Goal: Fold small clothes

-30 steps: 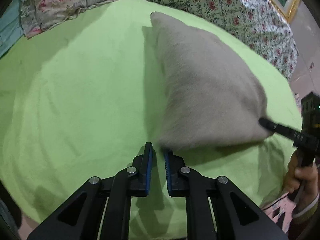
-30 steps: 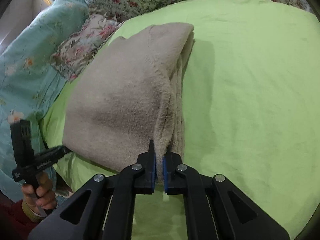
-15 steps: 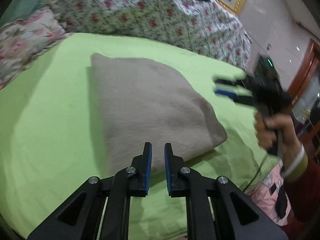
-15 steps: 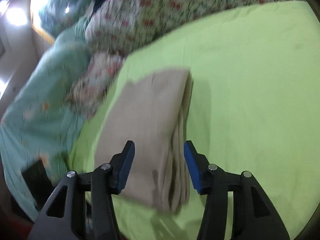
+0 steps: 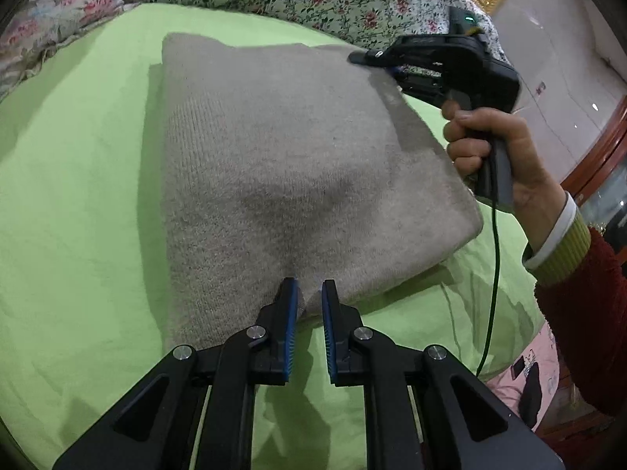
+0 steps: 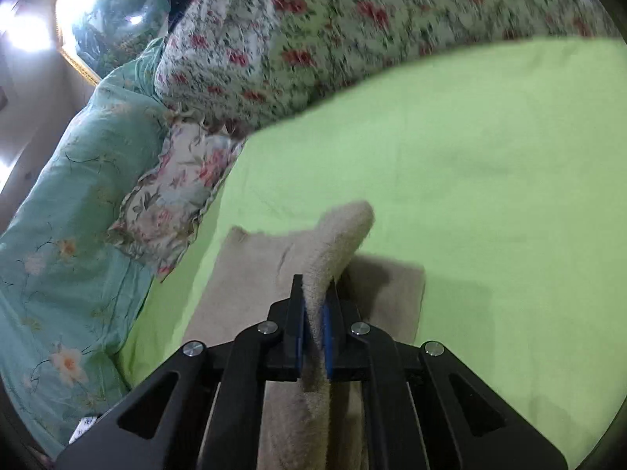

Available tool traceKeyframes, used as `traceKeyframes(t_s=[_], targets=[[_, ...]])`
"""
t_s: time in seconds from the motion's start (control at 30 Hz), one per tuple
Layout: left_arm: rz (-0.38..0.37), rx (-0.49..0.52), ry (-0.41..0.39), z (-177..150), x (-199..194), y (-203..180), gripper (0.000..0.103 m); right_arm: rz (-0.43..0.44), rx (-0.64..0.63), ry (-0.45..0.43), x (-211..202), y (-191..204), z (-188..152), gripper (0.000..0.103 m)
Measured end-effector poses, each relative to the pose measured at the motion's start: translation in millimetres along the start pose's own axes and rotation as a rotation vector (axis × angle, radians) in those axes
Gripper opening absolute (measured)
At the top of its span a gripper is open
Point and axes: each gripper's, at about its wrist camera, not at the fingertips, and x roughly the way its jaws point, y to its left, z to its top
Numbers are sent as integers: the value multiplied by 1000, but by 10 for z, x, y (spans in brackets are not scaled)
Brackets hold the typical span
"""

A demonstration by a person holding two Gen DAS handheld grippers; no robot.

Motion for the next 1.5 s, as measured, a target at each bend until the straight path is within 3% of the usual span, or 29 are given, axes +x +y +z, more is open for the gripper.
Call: traceKeyframes(t_s=[0.1,0.23,0.37,0.43,0.6,0.7,0.77,0.87,1.0,1.2,1.33,1.43,1.5], targets=[[12,8,3,-25,23,-25,12,-51,40,143,344,-189,-96,11],[-35,19,10,12,-170,-34,20,-90,64,74,25,-196,-177,20],[-21,27,-75,240,-442,-1,44,-85,-21,-18,-442,77,-277,20],[-5,17,-117,410,-487,65,45,-54,-51,-21,-564,232,-367,20],[8,-25,-155,785,-343,241,43,-21,-60,36,-459,437,-601,20],[16,-29,-110,947,-109,321,41,-63,-70,103,-180,399,-640,20],[75,-35,-56,1013,133,401,13,-108,-64,155,36,311,-635,17],[71,-59,-48,986,229,523,8,-143,-58,155,185,176,-657,2],[84,-39,-47,957,202,499,8,-138,-44,145,136,183,-667,0],[58,-44,-73,762,-134,376,7,-144,-112,104,-222,452,-861,6],[45,-6,-95,414,-392,250,10,-120,-124,86,-553,542,-1186,7],[26,-2,-61,145,-408,225,15,-145,-93,103,-667,423,-1489,18],[54,7,-29,-9,-325,233,15,-171,-80,139,-634,313,-1665,18]])
